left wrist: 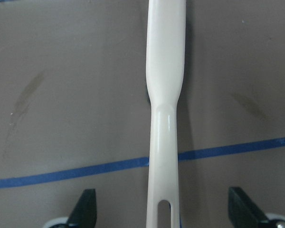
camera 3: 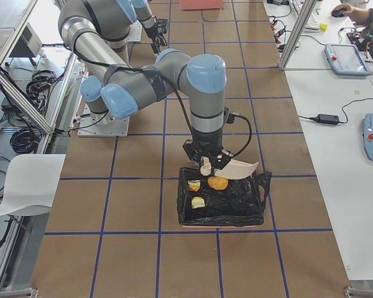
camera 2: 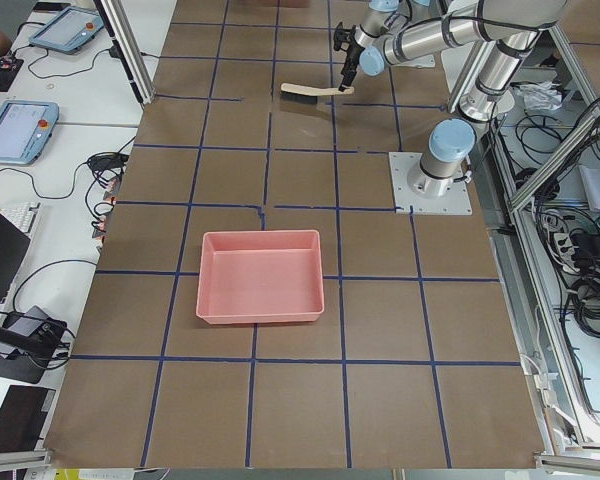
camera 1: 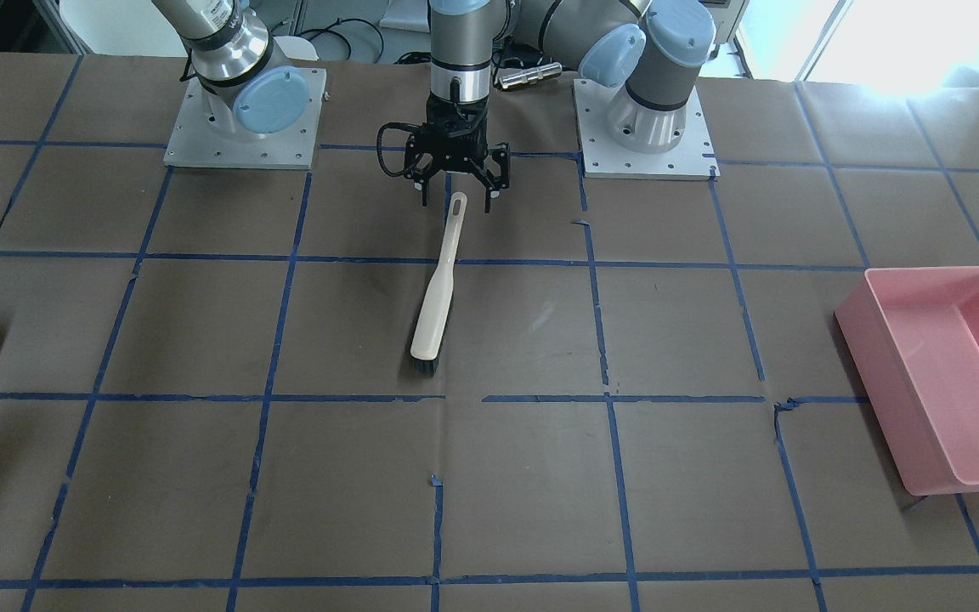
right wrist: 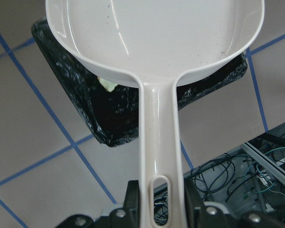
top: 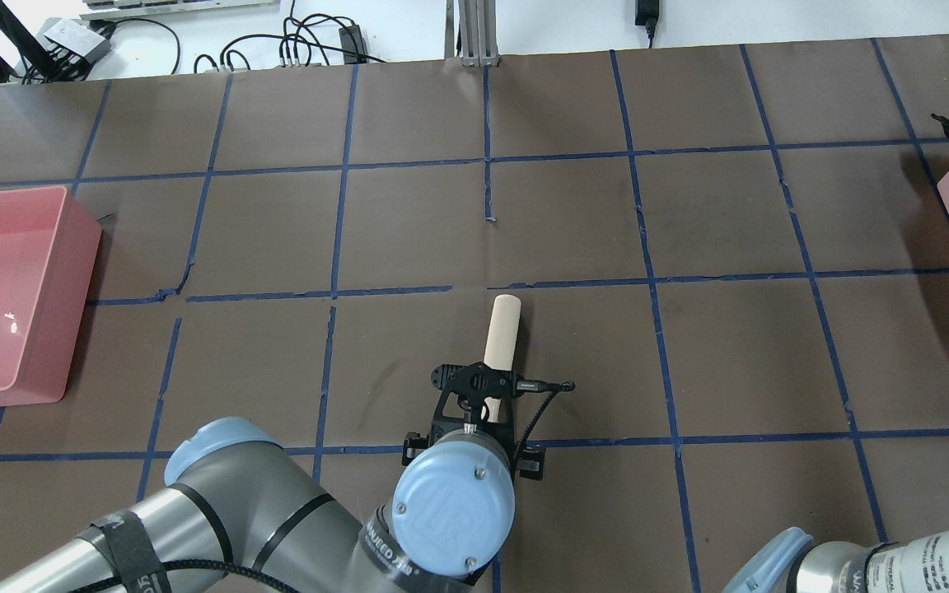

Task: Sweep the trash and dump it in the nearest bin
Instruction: 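Lower the brush onto the table and open the left gripper, raising it away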

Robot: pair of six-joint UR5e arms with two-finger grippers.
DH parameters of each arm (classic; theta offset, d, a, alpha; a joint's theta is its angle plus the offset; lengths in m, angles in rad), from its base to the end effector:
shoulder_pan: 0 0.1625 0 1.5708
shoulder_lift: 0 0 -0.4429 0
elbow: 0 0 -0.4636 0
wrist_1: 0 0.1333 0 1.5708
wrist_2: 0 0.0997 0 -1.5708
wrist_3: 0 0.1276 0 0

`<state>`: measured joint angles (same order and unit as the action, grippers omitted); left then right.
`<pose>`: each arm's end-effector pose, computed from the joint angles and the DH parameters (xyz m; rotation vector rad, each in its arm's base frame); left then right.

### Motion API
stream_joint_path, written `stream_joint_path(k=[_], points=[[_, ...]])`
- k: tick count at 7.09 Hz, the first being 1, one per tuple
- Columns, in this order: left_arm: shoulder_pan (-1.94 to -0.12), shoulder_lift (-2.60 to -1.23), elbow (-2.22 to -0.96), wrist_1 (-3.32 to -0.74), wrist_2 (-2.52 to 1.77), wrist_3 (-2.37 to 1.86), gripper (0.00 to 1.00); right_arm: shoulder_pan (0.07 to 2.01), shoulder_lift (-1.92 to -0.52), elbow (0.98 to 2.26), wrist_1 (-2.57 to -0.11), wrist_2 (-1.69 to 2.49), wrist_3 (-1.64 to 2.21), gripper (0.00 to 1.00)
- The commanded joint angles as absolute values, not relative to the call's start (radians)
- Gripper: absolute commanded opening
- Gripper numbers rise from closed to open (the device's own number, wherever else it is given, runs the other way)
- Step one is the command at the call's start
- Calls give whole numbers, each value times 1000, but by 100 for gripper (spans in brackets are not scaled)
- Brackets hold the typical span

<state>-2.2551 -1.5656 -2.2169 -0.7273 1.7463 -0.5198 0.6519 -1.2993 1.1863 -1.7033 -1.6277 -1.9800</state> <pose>-0.3972 -0.3112 0.2252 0.2259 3.0763 -0.4121 -0.4856 -0.5292 0.5421 1.4540 -2.4986 -0.0385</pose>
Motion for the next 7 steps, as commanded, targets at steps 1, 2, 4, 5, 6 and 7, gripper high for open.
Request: stream_joint_path(k=[1, 2, 4, 5, 6, 7], points=[[-2130, -1562, -1965, -1077, 1669, -393, 100, 746, -1325, 1239, -1684, -1583, -1721, 0], [-2053, -1562, -1857, -1223, 1637, -311, 100, 811, -1327, 1264, -1693, -1583, -1606, 0], [-1900, -1560, -1667, -1467, 1591, -196, 100, 941, -1327, 1293, -1695, -1580, -1394, 0], [-1816, -1560, -1593, -1571, 1557, -166, 100, 1012, -1333, 1314, -1698, -1580, -1284, 0], [-1728, -1566, -1524, -1609, 1536, -125, 100, 1073, -1333, 1333, -1700, -1578, -1165, 0], [-1663, -1578, -1479, -1627, 1539, -124, 100, 1144, -1335, 1357, -1709, -1577, -1049, 0]])
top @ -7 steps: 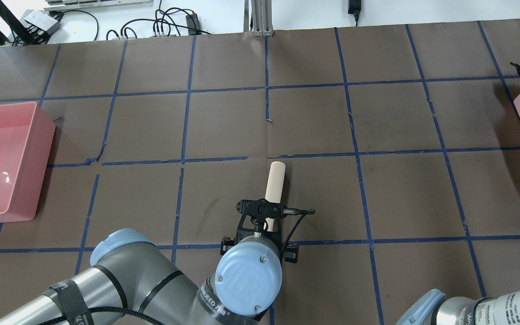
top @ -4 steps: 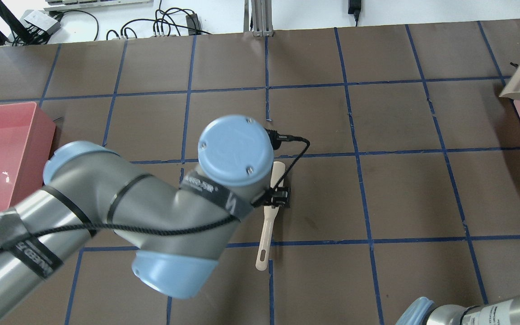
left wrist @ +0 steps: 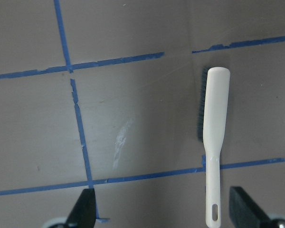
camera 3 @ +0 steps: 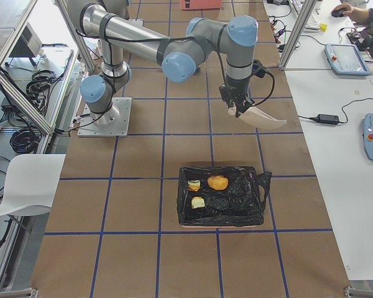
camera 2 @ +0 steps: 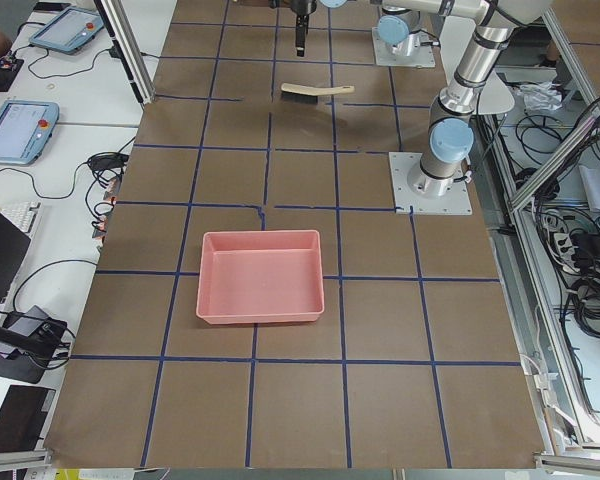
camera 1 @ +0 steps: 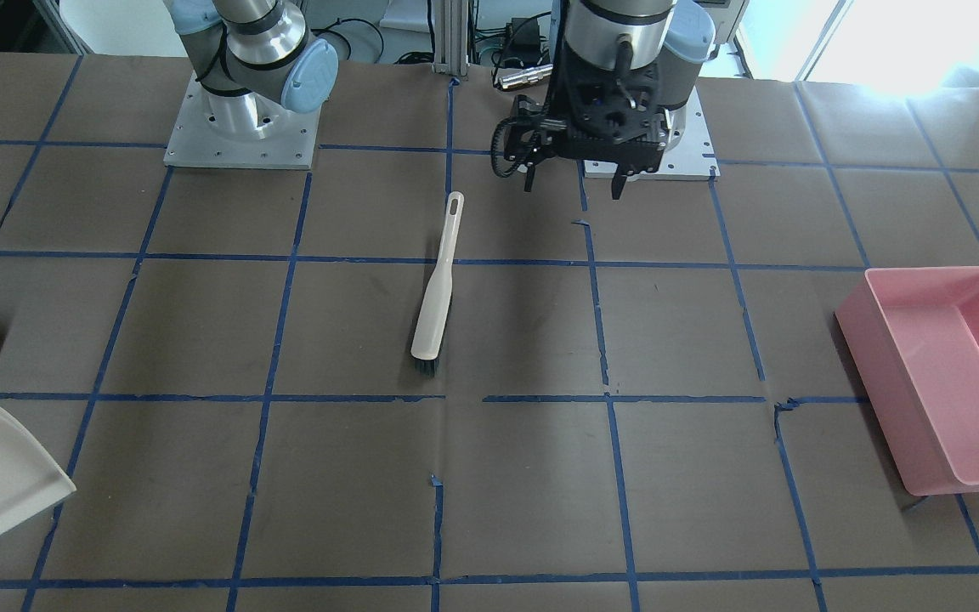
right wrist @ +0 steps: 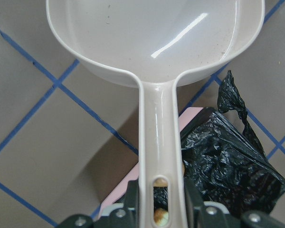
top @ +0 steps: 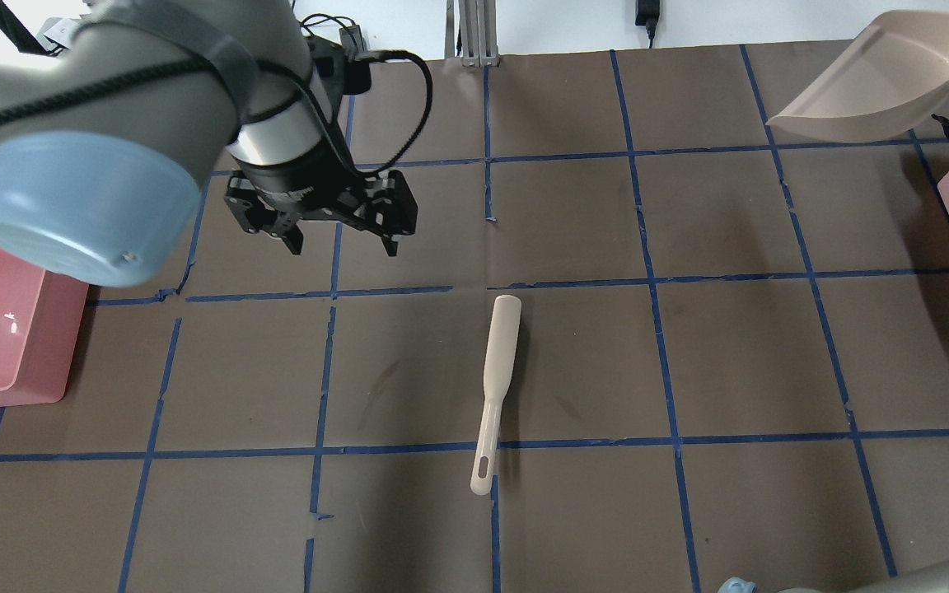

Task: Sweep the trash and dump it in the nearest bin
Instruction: 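Lower the brush onto the table and open the left gripper, raising it away, then bring the empty dustpan back and set it on the table with the right gripper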

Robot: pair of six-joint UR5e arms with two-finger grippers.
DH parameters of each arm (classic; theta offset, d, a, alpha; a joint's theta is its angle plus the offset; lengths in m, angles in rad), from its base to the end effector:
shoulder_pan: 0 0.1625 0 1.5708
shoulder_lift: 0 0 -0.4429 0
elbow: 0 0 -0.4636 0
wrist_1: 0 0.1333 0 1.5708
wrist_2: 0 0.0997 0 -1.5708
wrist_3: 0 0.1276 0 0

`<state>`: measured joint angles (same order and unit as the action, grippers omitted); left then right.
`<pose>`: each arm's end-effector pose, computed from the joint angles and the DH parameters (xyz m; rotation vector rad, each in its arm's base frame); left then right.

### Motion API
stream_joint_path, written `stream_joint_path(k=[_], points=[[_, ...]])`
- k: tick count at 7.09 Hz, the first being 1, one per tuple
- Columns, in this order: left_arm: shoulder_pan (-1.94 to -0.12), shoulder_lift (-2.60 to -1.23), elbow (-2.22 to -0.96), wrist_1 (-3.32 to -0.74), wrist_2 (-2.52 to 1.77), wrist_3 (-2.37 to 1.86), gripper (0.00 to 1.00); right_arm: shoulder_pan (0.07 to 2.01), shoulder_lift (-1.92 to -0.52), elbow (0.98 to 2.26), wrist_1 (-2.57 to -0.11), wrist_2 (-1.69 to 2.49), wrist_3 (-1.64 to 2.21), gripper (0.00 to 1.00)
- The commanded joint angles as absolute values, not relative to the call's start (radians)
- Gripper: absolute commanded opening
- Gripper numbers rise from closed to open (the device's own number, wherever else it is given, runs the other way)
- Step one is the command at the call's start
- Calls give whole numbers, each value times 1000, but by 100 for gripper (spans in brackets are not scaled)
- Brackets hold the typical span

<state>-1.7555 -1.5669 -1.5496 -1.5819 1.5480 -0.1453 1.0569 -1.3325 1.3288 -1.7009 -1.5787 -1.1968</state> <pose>-0.2373 -0.5286 0.4909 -0.0616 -3.1162 0.0157 -0.2210 -0.6607 0.4814 1.0148 -2.8581 0.1242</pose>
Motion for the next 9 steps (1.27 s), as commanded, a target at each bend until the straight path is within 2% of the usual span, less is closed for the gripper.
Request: stream_joint_path(k=[1, 4, 6, 9], points=[[-1663, -1574, -1451, -1641, 1549, -109, 100, 1229, -1333, 1385, -1748, -1578, -919, 0], [-1664, -1552, -1488, -1577, 1549, -63, 100, 1501, -1309, 1500, -1960, -1583, -457, 0], [-1658, -1552, -1491, -1577, 1549, -63, 100, 1641, -1278, 1532, -1991, -1579, -178, 0], [-1658, -1546, -1509, -1577, 1549, -63, 100, 1823, -1209, 1596, -2220, -1589, 15, 0]])
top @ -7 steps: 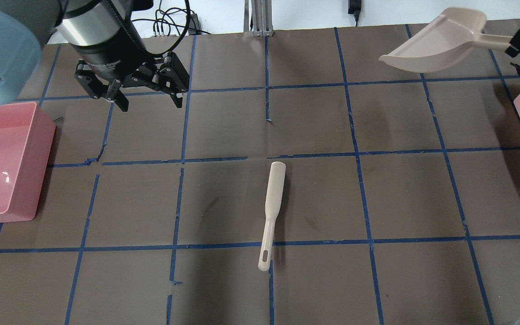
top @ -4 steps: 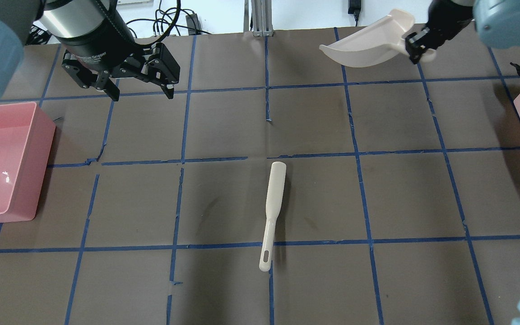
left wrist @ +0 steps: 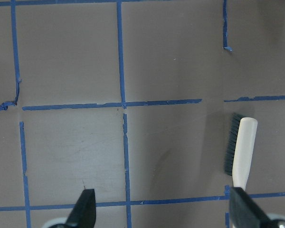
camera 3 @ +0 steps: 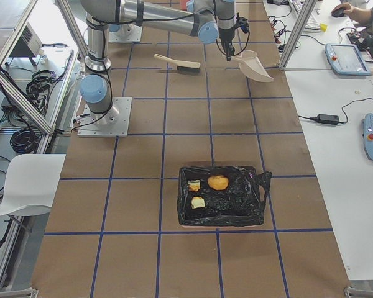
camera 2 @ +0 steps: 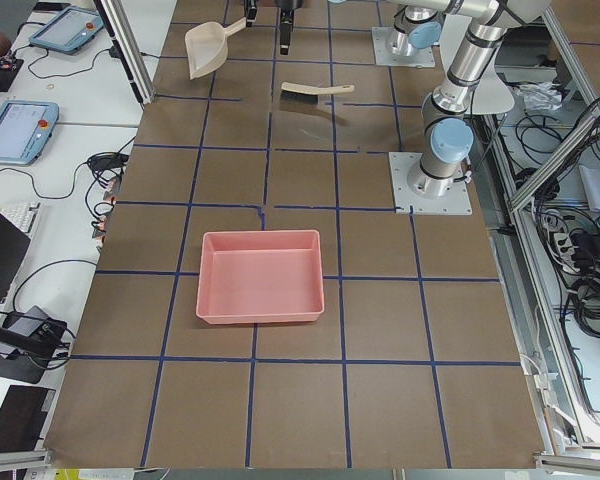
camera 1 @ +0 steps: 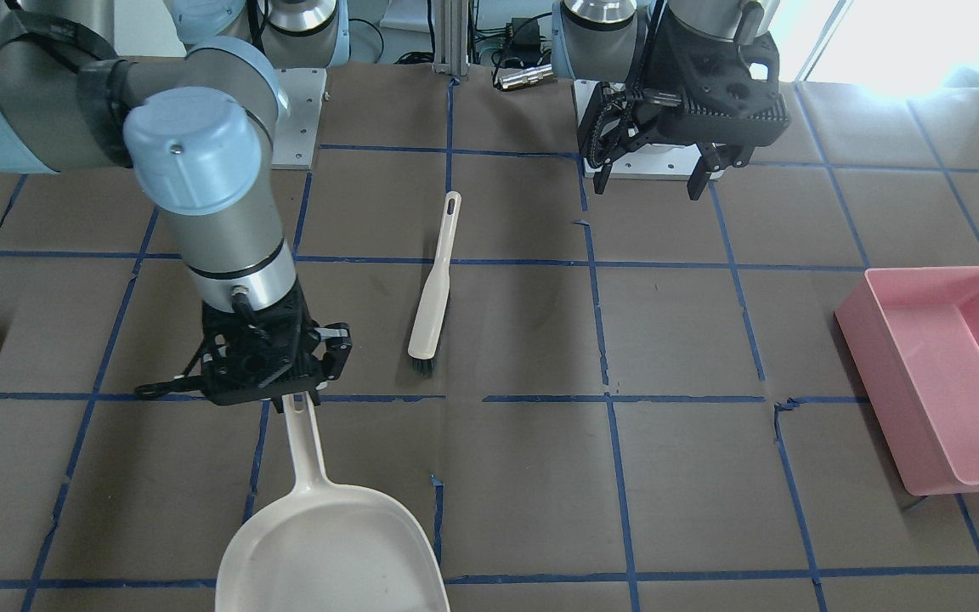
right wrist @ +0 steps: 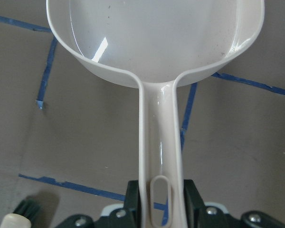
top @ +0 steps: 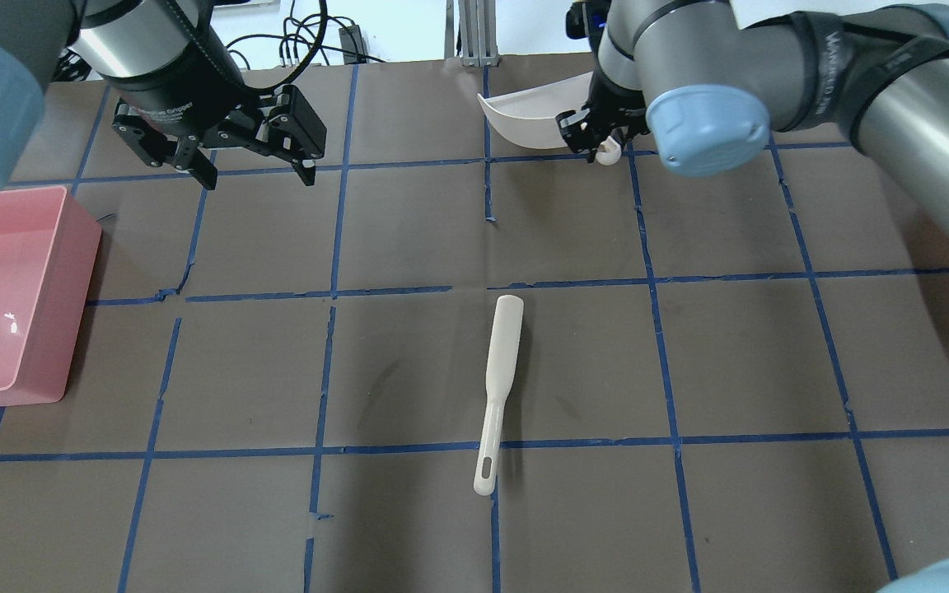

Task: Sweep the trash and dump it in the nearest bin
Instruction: 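Bring the empty dustpan back and set it on the table with the right gripper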

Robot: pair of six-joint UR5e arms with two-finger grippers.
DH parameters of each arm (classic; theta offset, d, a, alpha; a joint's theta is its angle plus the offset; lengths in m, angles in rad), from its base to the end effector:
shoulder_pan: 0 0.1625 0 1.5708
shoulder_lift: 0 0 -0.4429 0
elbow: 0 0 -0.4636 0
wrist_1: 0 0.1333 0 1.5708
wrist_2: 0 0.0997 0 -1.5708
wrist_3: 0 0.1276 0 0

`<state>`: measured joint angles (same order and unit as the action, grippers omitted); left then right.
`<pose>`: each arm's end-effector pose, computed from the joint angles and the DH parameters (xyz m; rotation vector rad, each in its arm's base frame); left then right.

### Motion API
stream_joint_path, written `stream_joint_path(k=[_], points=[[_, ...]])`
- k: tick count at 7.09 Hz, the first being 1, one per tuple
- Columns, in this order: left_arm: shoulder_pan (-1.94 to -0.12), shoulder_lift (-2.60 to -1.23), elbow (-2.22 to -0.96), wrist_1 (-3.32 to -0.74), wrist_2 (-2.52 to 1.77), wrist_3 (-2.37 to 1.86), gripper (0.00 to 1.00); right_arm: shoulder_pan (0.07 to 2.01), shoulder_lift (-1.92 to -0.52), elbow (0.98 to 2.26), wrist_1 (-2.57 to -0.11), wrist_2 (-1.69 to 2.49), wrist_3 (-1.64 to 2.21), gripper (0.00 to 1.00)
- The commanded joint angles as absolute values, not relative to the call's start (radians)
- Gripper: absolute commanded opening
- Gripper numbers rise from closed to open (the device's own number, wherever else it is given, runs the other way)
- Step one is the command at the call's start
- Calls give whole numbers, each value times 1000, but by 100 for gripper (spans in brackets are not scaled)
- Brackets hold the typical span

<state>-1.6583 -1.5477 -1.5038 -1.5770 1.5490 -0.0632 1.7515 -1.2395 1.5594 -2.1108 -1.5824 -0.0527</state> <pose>-0.1846 -0.5475 0.5282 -0.0392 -3.1107 0.1276 0.2571 -0.6741 0.3328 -0.3613 3.0990 -0.3452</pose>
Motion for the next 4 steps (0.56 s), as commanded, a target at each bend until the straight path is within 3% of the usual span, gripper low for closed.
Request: stream_joint_path(k=[1, 4], points=[[-1658, -1546, -1511, -1577, 1549, -63, 100, 1856, -1200, 1638, -2294, -1588, 31, 0], [-1657, -1543, -1511, -1577, 1555, -51, 100, 1894, -1187, 1699, -2359, -1594, 77, 0]])
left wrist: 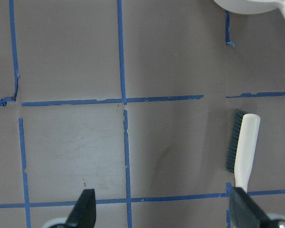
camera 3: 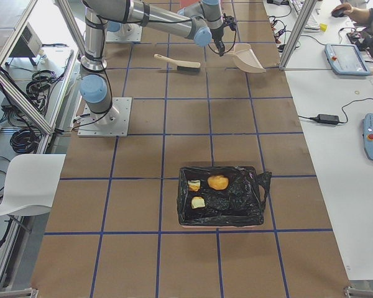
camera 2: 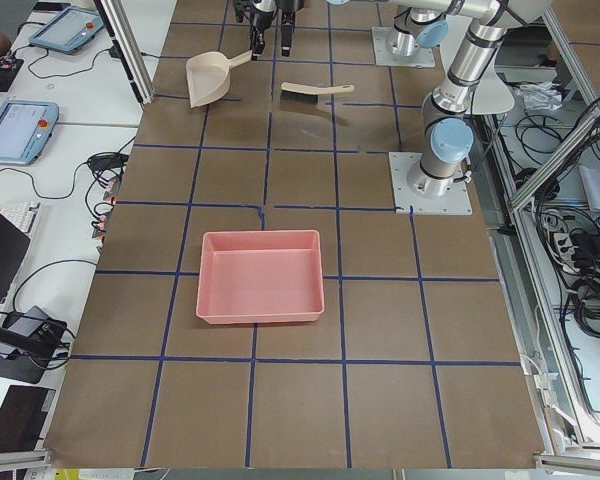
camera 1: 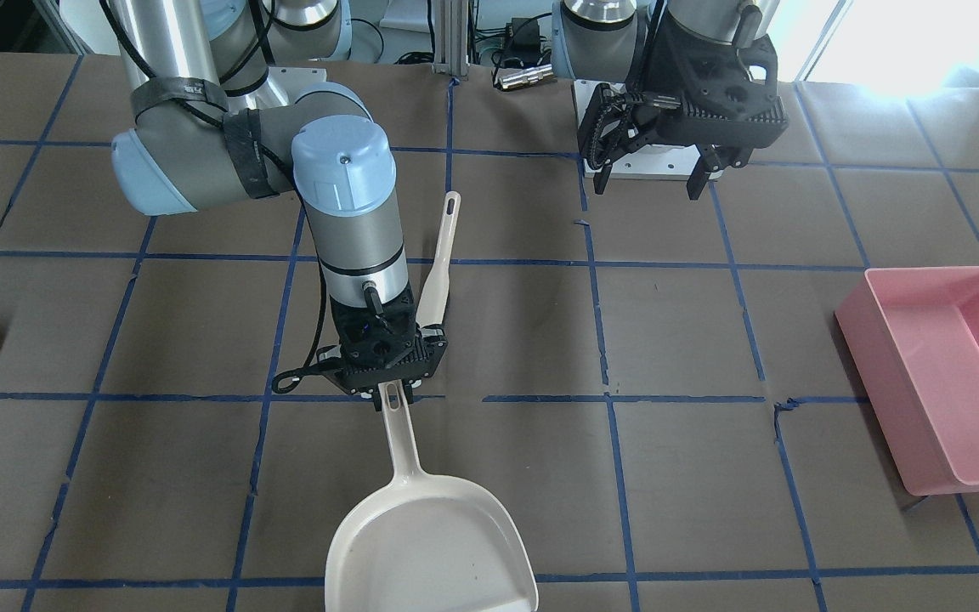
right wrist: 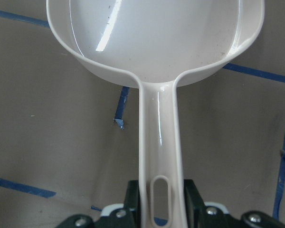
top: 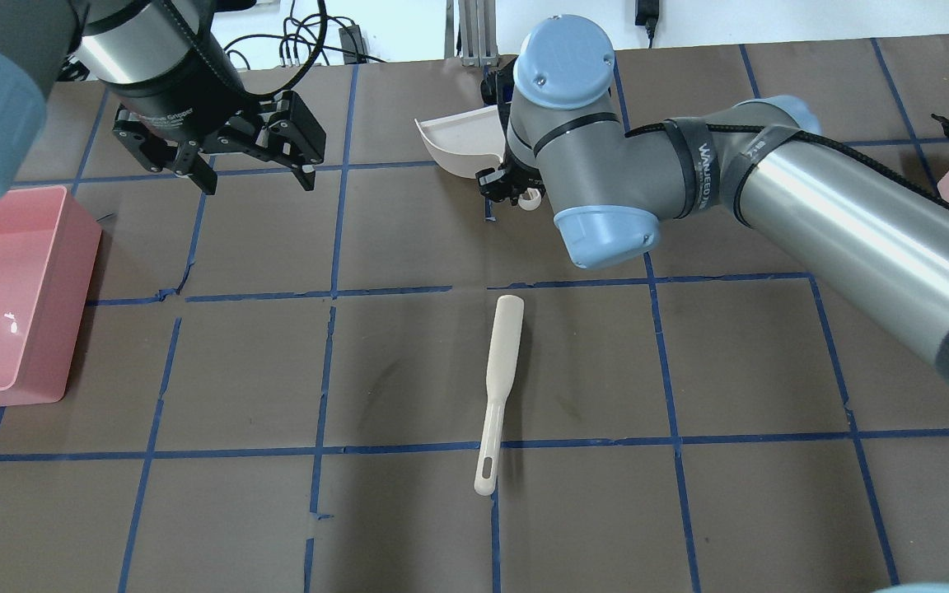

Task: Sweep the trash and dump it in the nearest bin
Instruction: 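Bring the empty dustpan back and set it on the table with the right gripper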

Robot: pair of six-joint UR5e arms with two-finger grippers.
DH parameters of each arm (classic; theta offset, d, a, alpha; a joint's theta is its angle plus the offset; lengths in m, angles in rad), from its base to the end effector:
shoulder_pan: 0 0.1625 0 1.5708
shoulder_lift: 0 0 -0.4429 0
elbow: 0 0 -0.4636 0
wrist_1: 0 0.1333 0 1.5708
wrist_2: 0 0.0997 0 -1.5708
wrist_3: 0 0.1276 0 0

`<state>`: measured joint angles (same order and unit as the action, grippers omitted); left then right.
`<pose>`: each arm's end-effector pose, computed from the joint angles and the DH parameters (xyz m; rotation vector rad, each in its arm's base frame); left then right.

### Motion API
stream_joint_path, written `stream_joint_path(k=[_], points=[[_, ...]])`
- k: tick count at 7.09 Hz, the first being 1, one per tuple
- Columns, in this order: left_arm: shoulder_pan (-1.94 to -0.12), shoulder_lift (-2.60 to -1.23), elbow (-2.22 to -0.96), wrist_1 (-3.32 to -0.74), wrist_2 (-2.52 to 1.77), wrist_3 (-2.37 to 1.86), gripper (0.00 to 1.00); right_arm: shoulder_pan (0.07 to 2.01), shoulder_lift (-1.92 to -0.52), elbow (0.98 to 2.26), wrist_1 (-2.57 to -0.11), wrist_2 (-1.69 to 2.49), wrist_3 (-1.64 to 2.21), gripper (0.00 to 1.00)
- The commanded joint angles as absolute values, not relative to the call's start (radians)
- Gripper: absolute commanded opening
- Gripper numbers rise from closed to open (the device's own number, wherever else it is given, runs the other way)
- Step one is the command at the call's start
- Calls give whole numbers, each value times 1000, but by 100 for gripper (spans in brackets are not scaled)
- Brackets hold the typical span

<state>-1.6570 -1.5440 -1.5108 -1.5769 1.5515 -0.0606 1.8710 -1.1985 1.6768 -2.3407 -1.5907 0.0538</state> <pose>-0.1834 -0.5459 0.5263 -0.0411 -3.1137 0.1232 0.3333 -0.6347 0.2682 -0.3737 3.0543 -0.4502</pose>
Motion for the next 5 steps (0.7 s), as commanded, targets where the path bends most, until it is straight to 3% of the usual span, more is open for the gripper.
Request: stream_joint_path(k=[1, 4, 5], points=[[-1658, -1543, -1511, -1577, 1551, -17, 100, 1901, -1146, 1692, -2397, -1592, 87, 0], [-1657, -1543, -1511, -1577, 1551, -17, 100, 1931, -1140, 1695, -2421, -1614, 117, 0], [-1657, -1543, -1511, -1577, 1552, -17, 100, 1931, -1138, 1700, -2421, -1650, 112, 14]])
